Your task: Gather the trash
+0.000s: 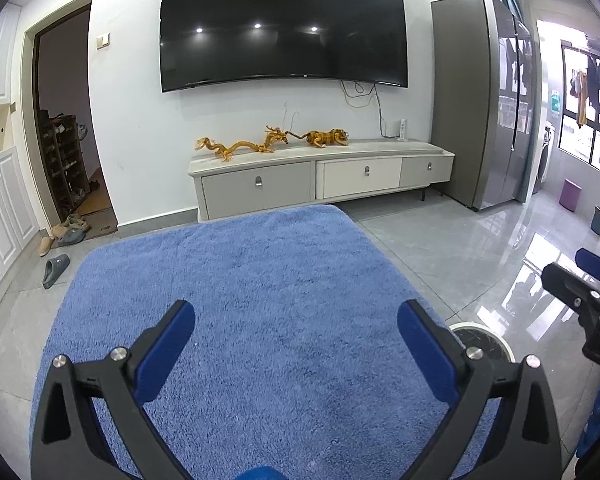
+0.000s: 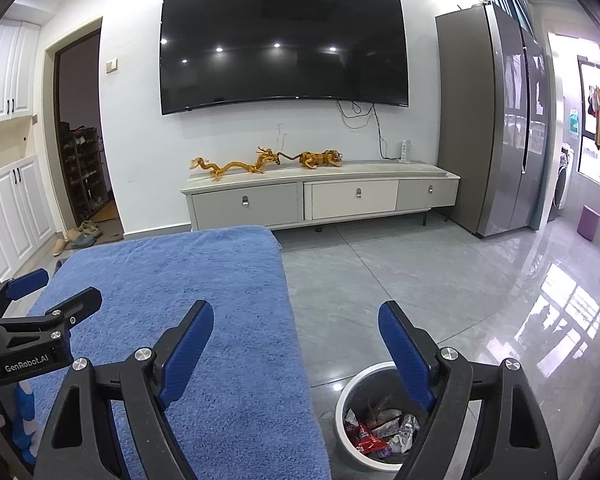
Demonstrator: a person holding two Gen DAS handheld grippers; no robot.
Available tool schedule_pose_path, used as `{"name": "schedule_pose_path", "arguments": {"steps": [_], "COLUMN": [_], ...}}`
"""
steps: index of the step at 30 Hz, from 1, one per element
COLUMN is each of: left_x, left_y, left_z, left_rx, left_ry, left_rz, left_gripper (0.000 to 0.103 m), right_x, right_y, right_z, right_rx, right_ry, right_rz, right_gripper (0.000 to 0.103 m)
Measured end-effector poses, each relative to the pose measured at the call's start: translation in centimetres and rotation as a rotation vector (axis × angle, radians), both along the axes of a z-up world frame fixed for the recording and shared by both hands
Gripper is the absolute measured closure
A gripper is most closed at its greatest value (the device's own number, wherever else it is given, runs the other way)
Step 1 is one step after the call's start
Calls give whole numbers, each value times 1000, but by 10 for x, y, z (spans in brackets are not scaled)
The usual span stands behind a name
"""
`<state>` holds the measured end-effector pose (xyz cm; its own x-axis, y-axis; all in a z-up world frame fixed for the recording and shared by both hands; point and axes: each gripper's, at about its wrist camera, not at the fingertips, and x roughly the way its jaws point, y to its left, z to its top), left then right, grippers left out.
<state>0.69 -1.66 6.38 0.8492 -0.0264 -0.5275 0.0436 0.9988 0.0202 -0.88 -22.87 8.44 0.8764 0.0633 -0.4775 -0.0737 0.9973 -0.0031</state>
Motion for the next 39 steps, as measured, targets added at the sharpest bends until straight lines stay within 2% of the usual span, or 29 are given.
{"name": "schedule_pose_path", "arguments": {"steps": [39], "left_x": [-1], "left_y": [3], "left_z": [-6], "left_rx": [-11], "left_ry": [34], "left_rz": [-7], "left_gripper": [1], "right_x": [-9], "right_y": [2], "right_z": [2], "right_rx": [-19], "right_ry": [-8], "right_rz": [4], "right_gripper": [19]}}
